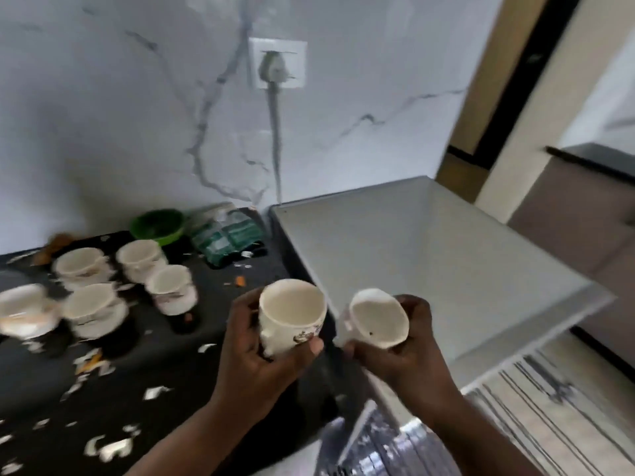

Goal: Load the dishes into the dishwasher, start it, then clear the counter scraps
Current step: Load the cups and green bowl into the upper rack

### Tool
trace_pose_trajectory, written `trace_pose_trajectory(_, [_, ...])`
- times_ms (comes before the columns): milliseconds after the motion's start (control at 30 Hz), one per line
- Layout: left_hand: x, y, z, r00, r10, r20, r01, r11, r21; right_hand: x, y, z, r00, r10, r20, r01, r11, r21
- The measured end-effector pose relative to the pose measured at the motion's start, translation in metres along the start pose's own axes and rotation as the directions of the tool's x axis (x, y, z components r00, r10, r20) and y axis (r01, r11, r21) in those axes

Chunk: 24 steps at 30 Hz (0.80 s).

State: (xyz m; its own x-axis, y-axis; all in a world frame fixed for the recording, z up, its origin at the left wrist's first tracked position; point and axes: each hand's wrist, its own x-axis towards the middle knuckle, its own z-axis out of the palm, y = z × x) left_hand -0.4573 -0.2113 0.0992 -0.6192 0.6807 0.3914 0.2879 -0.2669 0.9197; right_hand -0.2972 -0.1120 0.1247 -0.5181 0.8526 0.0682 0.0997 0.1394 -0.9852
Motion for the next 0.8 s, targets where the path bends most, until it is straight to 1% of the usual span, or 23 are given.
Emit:
trace_pose_trajectory(33, [-0.005,0.002,0.029,0.998,-0.021,0.060,0.023,0.999,-0.043,-0.006,0.006,-0.030,0.996,0.068,-0.062,-0.064,0.996,0.062])
trace_pose_trajectory(67, [-0.010,0.003,0.052,0.992,-0.048,0.120,0.058,0.995,-0.077,-0.011,0.013,-0.055,0.986,0.134,-0.094,-0.119,0.981,0.152])
trace_pose_trajectory(133, [-0.026,0.006,0.102,0.960,-0.104,0.259,0.130,0.988,-0.084,-0.029,0.034,-0.111,0.963,0.239,-0.127,-0.173,0.905,0.389])
trace_pose_trajectory(200, [-0.045,0.004,0.149,0.908,-0.162,0.386,0.177,0.984,-0.003,-0.052,0.056,-0.160,0.952,0.297,-0.078,-0.185,0.758,0.626])
trace_pose_trajectory(233, [-0.054,0.002,0.167,0.880,-0.196,0.433,0.192,0.980,0.055,-0.061,0.069,-0.178,0.936,0.347,-0.062,-0.207,0.683,0.700])
trace_pose_trajectory(267, [-0.064,-0.001,0.187,0.847,-0.228,0.481,0.196,0.974,0.118,-0.074,0.082,-0.197,0.906,0.418,-0.068,-0.225,0.612,0.758])
trace_pose_trajectory(333, [-0.084,-0.006,0.223,0.764,-0.280,0.582,0.164,0.956,0.245,-0.098,0.112,-0.227,0.821,0.565,-0.085,-0.250,0.489,0.836])
trace_pose_trajectory(367, [-0.093,-0.012,0.237,0.710,-0.308,0.633,0.136,0.942,0.306,-0.110,0.127,-0.238,0.774,0.626,-0.096,-0.268,0.461,0.846])
trace_pose_trajectory(400, [-0.100,-0.019,0.247,0.653,-0.343,0.675,0.099,0.923,0.373,-0.120,0.138,-0.244,0.730,0.676,-0.106,-0.322,0.476,0.818])
trace_pose_trajectory(433, [-0.107,-0.027,0.257,0.595,-0.384,0.706,0.048,0.894,0.446,-0.131,0.152,-0.249,0.698,0.707,-0.114,-0.401,0.518,0.755])
trace_pose_trajectory(500, [-0.120,-0.049,0.267,0.508,-0.469,0.722,-0.060,0.817,0.574,-0.148,0.177,-0.250,0.627,0.768,-0.131,-0.593,0.580,0.559])
trace_pose_trajectory(567, [-0.128,-0.071,0.268,0.455,-0.536,0.711,-0.155,0.738,0.656,-0.156,0.199,-0.240,0.554,0.820,-0.141,-0.726,0.560,0.399])
trace_pose_trajectory(600, [-0.130,-0.083,0.268,0.438,-0.579,0.688,-0.185,0.691,0.699,-0.156,0.207,-0.233,0.518,0.841,-0.156,-0.770,0.538,0.344])
trace_pose_trajectory(633, [-0.130,-0.094,0.268,0.432,-0.615,0.659,-0.212,0.641,0.737,-0.155,0.215,-0.224,0.498,0.846,-0.189,-0.800,0.532,0.277])
trace_pose_trajectory(667, [-0.130,-0.104,0.269,0.438,-0.639,0.633,-0.252,0.589,0.768,-0.152,0.225,-0.216,0.496,0.837,-0.229,-0.823,0.538,0.181])
trace_pose_trajectory(700, [-0.130,-0.116,0.269,0.445,-0.650,0.616,-0.311,0.532,0.787,-0.150,0.233,-0.208,0.514,0.817,-0.260,-0.834,0.547,0.071])
trace_pose_trajectory(767, [-0.131,-0.139,0.270,0.452,-0.650,0.611,-0.446,0.429,0.786,-0.145,0.237,-0.196,0.567,0.770,-0.294,-0.822,0.552,-0.138])
trace_pose_trajectory(800, [-0.133,-0.151,0.271,0.445,-0.647,0.619,-0.494,0.399,0.772,-0.141,0.239,-0.190,0.605,0.740,-0.295,-0.797,0.559,-0.231])
